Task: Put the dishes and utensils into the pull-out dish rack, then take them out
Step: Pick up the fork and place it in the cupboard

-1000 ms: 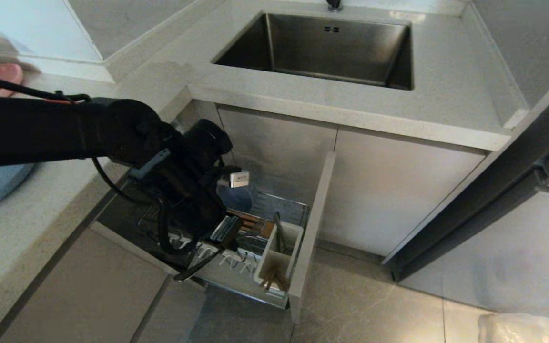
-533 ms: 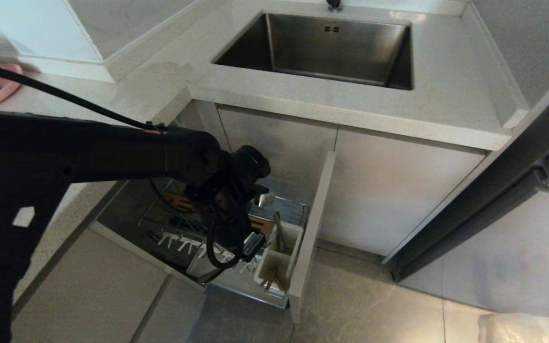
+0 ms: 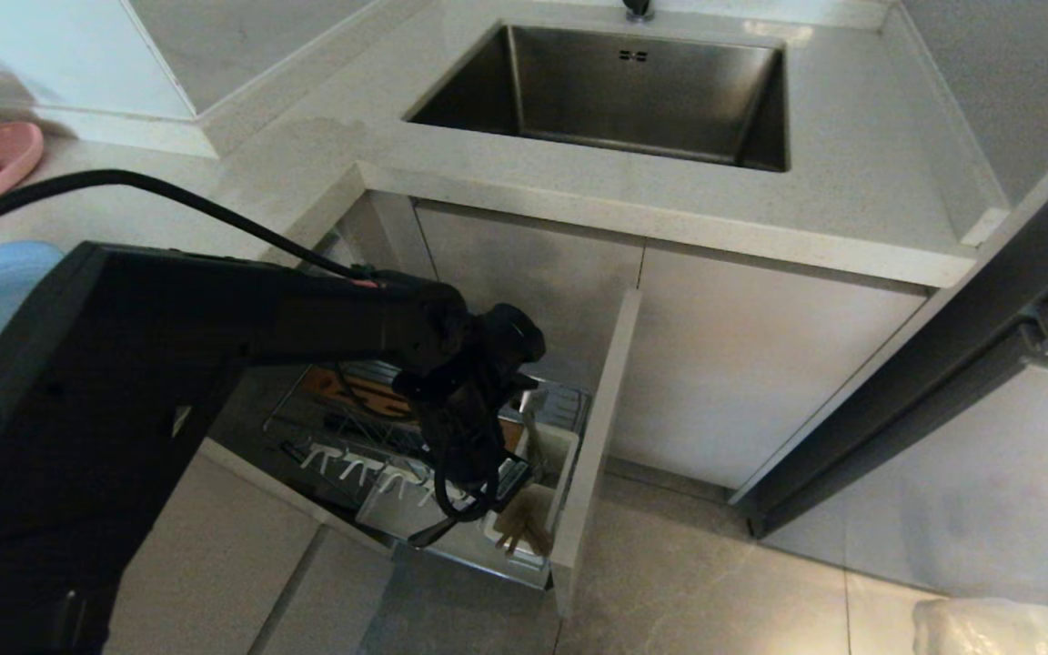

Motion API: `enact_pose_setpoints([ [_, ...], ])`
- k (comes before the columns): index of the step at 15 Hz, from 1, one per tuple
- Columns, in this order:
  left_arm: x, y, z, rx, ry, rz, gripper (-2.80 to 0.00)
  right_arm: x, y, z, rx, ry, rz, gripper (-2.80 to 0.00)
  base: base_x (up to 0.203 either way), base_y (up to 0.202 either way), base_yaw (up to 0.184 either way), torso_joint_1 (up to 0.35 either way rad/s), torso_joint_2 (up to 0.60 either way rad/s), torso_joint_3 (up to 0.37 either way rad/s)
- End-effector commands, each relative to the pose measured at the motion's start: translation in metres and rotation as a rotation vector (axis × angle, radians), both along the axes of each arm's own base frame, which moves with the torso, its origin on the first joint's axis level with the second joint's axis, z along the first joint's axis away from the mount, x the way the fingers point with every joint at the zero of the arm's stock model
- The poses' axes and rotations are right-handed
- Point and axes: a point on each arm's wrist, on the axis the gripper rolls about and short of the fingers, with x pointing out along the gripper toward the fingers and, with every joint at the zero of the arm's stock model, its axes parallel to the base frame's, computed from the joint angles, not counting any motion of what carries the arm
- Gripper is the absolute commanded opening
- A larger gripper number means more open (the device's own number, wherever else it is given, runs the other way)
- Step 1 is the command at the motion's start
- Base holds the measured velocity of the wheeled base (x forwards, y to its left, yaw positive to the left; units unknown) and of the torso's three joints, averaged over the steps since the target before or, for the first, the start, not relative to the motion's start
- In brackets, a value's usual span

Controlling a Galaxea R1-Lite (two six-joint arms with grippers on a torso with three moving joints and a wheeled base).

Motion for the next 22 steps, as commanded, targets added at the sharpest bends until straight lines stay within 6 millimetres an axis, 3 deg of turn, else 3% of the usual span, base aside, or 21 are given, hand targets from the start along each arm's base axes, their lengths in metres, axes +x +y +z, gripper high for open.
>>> enact_pose_setpoints([
  [1, 0.003, -0.002, -0.008, 0.011, 0.015, 0.0, -2.8, 0.0, 0.0, 0.0, 0.0, 0.0, 0.0, -2.8, 0.0, 0.0, 0.0, 0.0, 0.0, 0.0],
  [16, 0.023, -0.015, -0.027, -0.001, 0.008, 0.051, -2.8, 0.0, 0.0, 0.0, 0.0, 0.0, 0.0, -2.8, 0.0, 0.0, 0.0, 0.0, 0.0, 0.0],
  [22, 0.029, -0.019, -0.026, -0.039, -0.021, 0.111, -2.8, 0.0, 0.0, 0.0, 0.0, 0.001, 0.0, -2.8, 0.0, 0.0, 0.0, 0.0, 0.0, 0.0],
])
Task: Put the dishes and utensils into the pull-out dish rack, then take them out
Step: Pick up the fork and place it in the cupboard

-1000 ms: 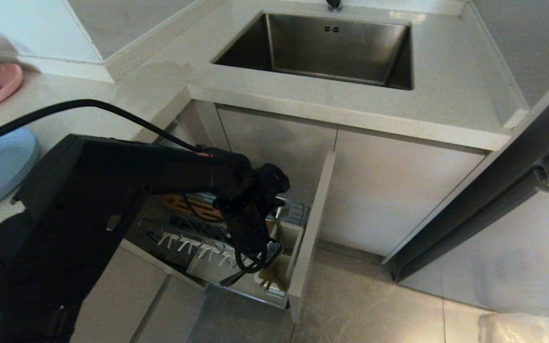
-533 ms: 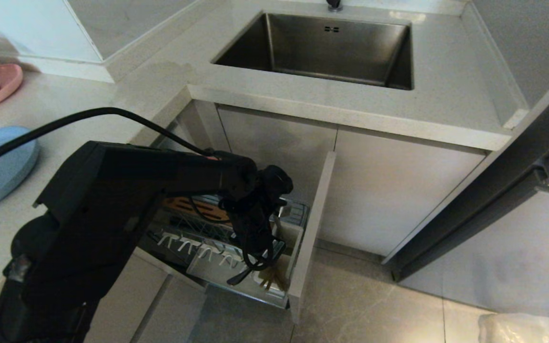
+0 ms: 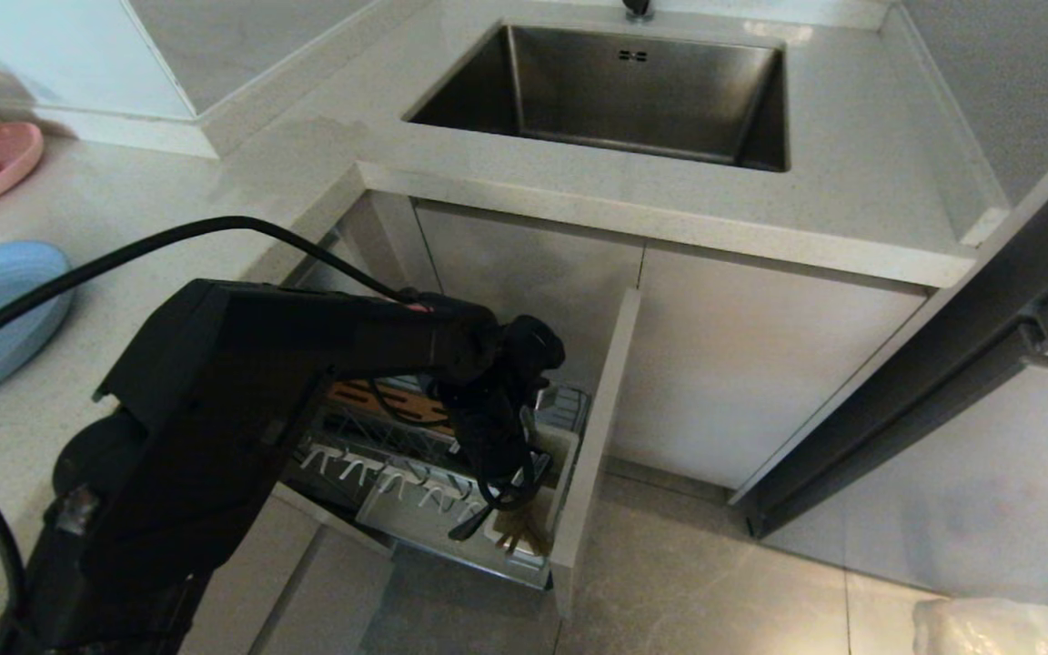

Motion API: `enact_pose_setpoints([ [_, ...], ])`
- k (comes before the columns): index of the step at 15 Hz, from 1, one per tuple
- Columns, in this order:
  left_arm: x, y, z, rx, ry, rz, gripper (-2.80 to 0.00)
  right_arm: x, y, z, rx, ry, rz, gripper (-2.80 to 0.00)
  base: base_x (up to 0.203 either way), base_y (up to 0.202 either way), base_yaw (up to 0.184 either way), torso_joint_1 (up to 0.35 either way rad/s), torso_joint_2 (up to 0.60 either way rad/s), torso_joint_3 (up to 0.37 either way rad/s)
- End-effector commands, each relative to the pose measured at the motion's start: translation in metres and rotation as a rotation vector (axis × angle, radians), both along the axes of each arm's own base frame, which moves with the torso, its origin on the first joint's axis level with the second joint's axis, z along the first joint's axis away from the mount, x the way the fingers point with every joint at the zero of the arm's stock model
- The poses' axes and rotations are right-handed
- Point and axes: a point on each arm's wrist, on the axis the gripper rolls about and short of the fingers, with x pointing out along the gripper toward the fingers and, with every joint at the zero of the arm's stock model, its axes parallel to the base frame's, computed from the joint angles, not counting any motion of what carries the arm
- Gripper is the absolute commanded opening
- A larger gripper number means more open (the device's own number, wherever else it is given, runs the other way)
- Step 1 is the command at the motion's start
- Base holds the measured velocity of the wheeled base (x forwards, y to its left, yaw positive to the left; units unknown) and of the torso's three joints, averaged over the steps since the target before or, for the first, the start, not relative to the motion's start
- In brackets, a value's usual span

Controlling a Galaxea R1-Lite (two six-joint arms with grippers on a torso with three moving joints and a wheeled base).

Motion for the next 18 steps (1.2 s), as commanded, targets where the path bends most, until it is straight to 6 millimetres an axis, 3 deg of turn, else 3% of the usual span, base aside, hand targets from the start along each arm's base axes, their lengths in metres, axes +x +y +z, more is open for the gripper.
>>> enact_pose_setpoints([
  [1, 0.001, -0.001, 0.0, -0.01, -0.008, 0.015, -2.8, 0.0, 0.0, 0.0, 0.0, 0.0, 0.0, -2.8, 0.0, 0.0, 0.0, 0.0, 0.0, 0.0],
  [18, 0.011, -0.007, -0.013, -0.015, -0.045, 0.026, -2.8, 0.0, 0.0, 0.0, 0.0, 0.001, 0.0, -2.8, 0.0, 0.0, 0.0, 0.0, 0.0, 0.0],
])
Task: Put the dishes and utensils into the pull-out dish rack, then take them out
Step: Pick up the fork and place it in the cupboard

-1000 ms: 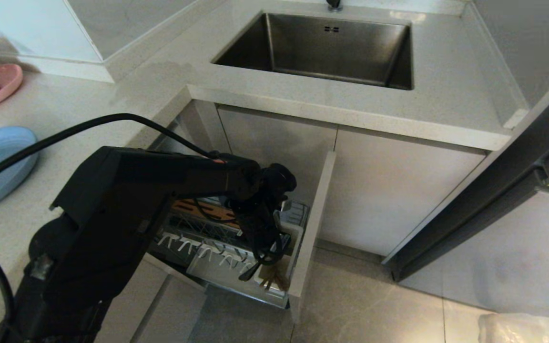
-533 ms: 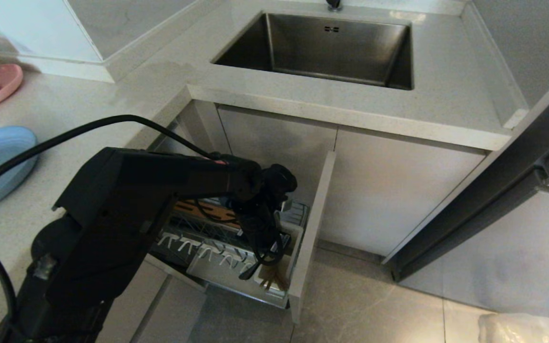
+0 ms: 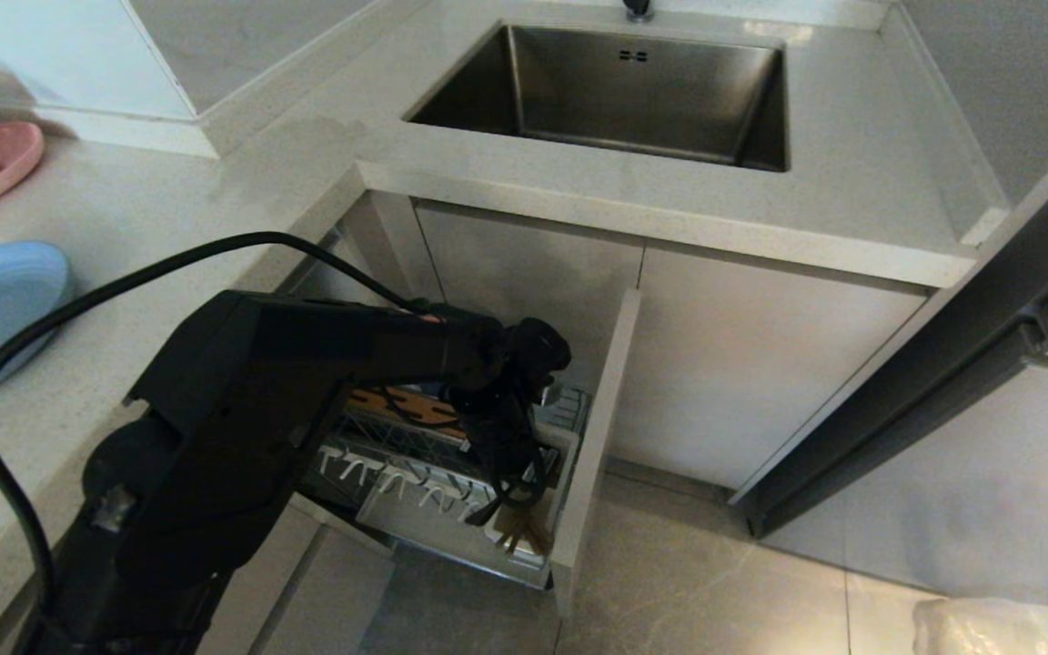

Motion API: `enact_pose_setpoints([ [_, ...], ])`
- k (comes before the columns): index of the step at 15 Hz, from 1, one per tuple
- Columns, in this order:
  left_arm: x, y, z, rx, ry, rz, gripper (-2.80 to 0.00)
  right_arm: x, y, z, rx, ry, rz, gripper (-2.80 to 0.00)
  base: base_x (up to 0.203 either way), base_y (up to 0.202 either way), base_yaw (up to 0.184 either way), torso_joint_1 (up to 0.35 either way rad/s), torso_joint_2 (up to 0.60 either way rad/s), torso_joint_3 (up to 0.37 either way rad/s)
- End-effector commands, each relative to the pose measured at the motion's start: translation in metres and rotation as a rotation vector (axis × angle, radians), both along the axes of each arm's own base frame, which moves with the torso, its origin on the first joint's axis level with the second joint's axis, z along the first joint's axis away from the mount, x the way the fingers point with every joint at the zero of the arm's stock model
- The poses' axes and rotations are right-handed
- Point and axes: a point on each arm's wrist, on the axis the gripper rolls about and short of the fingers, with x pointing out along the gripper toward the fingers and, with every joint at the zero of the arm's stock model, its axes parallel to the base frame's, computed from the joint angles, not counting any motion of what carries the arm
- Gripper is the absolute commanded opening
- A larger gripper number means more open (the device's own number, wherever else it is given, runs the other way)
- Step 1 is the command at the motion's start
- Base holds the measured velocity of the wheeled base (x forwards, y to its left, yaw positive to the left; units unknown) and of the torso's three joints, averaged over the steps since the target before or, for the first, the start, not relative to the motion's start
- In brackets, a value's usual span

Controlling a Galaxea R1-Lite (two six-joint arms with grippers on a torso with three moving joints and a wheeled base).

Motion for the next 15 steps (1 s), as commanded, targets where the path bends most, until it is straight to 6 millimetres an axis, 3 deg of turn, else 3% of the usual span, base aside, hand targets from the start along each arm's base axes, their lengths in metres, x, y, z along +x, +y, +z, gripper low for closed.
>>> enact_pose_setpoints([
  [1, 0.0012, -0.0006, -0.0031, 0.003, 0.002, 0.001, -2.8, 0.0001, 0.0, 0.0001, 0.0, 0.001, 0.0, -2.8, 0.0, 0.0, 0.0, 0.0, 0.0, 0.0],
  [15, 0.0075, -0.0041, -0.009, -0.017, -0.028, 0.005, -2.8, 0.0001, 0.0, 0.0001, 0.0, 0.001, 0.0, -2.8, 0.0, 0.0, 0.0, 0.0, 0.0, 0.0],
])
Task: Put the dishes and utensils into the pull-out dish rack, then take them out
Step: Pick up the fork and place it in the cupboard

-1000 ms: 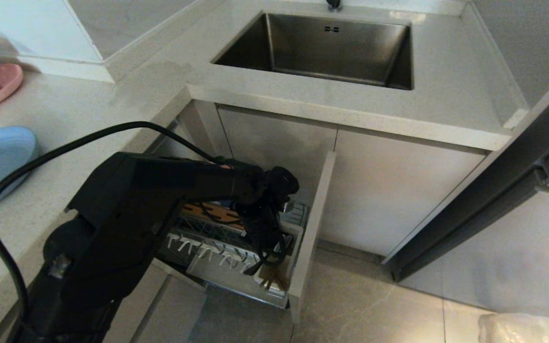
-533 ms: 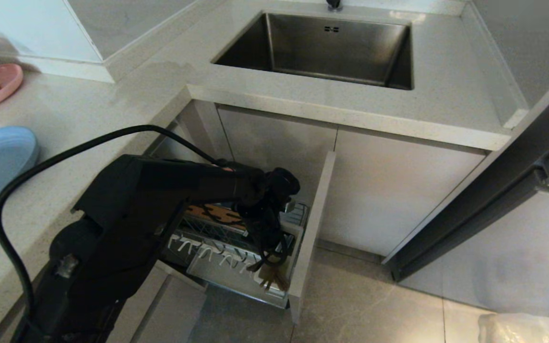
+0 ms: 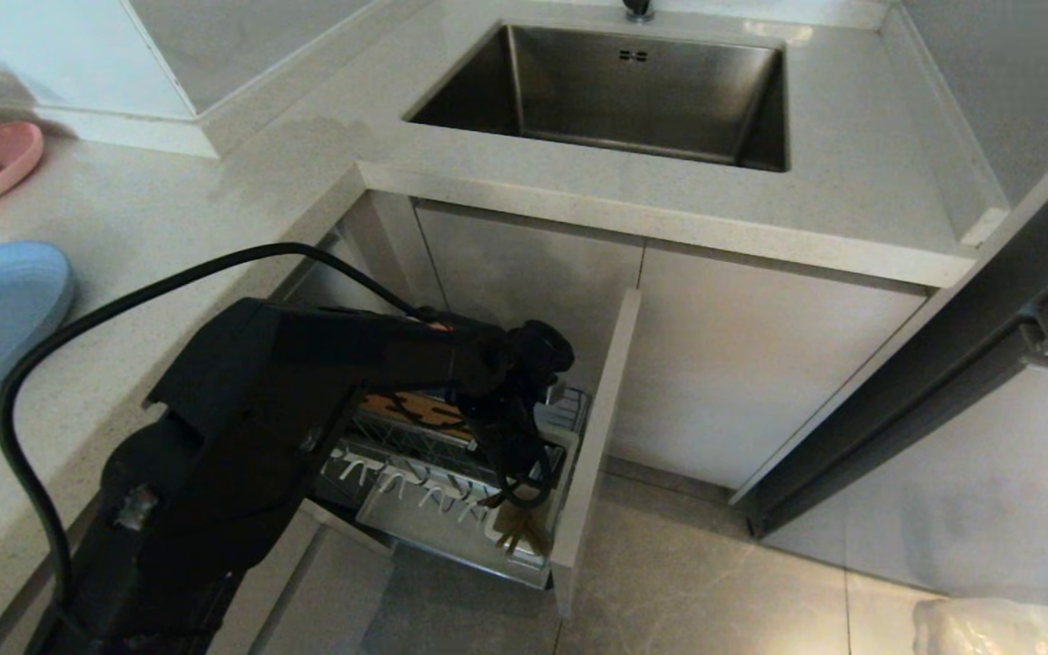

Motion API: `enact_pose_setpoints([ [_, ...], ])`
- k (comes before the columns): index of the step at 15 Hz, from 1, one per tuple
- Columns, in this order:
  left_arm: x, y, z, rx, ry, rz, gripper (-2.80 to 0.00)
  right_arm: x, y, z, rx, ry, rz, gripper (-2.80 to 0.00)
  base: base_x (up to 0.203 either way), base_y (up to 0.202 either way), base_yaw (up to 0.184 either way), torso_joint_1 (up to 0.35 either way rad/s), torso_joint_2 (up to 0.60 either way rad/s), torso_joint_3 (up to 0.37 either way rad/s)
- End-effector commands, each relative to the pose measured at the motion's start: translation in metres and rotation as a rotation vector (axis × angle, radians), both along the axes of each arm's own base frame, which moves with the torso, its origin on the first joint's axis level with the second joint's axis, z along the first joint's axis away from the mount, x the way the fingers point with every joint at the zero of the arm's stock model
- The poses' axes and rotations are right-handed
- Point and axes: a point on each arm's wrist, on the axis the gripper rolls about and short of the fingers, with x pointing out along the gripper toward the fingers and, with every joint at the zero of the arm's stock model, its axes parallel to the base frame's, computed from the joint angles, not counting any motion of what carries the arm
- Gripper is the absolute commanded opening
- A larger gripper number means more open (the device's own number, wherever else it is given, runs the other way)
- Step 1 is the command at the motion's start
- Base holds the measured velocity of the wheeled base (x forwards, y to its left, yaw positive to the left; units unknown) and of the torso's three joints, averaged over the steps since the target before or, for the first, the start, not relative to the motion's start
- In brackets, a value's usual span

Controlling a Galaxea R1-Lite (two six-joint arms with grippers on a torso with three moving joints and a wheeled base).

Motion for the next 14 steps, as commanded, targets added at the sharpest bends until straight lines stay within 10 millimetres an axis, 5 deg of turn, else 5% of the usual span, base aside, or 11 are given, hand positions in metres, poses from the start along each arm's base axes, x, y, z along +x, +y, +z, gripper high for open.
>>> enact_pose_setpoints([
  [1, -0.0001, 0.0002, -0.0008, 0.004, 0.004, 0.001, -2.8, 0.0001, 0.0, 0.0001, 0.0, 0.001, 0.0, -2.8, 0.0, 0.0, 0.0, 0.0, 0.0, 0.0],
  [9, -0.0015, 0.0007, 0.0047, 0.005, -0.011, 0.007, -2.8, 0.0001, 0.0, 0.0001, 0.0, 0.001, 0.0, -2.8, 0.0, 0.0, 0.0, 0.0, 0.0, 0.0],
  [10, -0.0014, 0.0008, 0.0047, 0.011, -0.015, 0.01, 0.0, 0.0001, 0.0, 0.0001, 0.0, 0.001, 0.0, -2.8, 0.0, 0.0, 0.0, 0.0, 0.0, 0.0],
  [14, -0.0021, 0.0014, 0.0088, 0.007, -0.025, 0.013, 0.0, 0.0001, 0.0, 0.0001, 0.0, 0.001, 0.0, -2.8, 0.0, 0.0, 0.0, 0.0, 0.0, 0.0],
])
